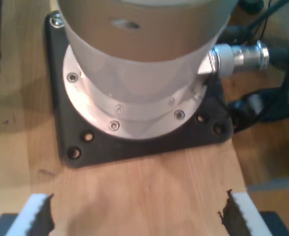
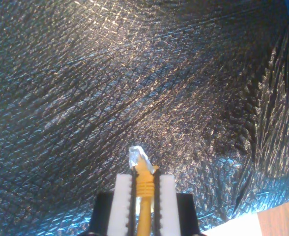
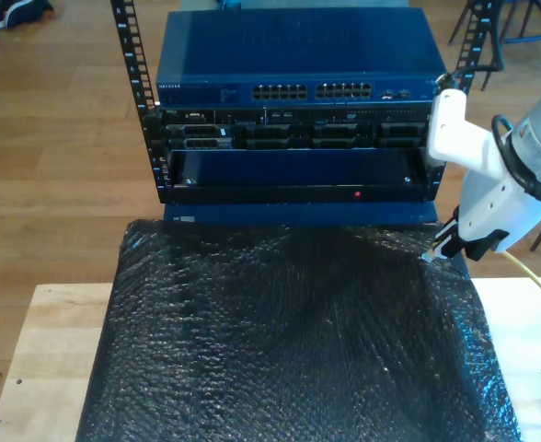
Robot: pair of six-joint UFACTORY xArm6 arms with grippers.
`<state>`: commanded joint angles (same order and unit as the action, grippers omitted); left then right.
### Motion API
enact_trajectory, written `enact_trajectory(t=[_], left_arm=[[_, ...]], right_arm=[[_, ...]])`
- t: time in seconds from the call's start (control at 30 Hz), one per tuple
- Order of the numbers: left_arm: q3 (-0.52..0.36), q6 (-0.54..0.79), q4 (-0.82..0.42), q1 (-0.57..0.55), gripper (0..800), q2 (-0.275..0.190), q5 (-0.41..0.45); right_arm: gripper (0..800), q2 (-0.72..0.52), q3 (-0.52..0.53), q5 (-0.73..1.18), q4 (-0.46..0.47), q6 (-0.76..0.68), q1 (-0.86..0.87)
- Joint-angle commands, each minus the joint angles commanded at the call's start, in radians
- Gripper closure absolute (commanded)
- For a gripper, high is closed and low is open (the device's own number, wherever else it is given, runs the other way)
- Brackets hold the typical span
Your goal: Grab the cable and plug it in
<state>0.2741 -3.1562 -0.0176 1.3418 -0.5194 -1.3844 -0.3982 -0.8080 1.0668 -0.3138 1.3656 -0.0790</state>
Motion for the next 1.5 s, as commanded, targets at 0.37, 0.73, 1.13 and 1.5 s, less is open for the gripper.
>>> enact_trajectory(t=[0.37,0.73,1.13,1.5], left_arm=[[-0.08,0.201,0.026,0.152,0,0.008,0.213],[-0.163,0.203,0.061,0.155,0,0.063,0.365],[-0.163,0.203,0.063,0.157,0,0.063,0.365],[-0.163,0.203,0.061,0.157,0,0.063,0.365]], right_arm=[[800,-0.003,0.009,-0.003,0.0,0.0,0.002],[800,-0.006,0.009,-0.051,0.0,0.005,0.003],[800,0.006,-0.005,-0.308,0.0,0.106,-0.009],[800,0.242,-0.112,-0.554,0.006,0.124,-0.055]])
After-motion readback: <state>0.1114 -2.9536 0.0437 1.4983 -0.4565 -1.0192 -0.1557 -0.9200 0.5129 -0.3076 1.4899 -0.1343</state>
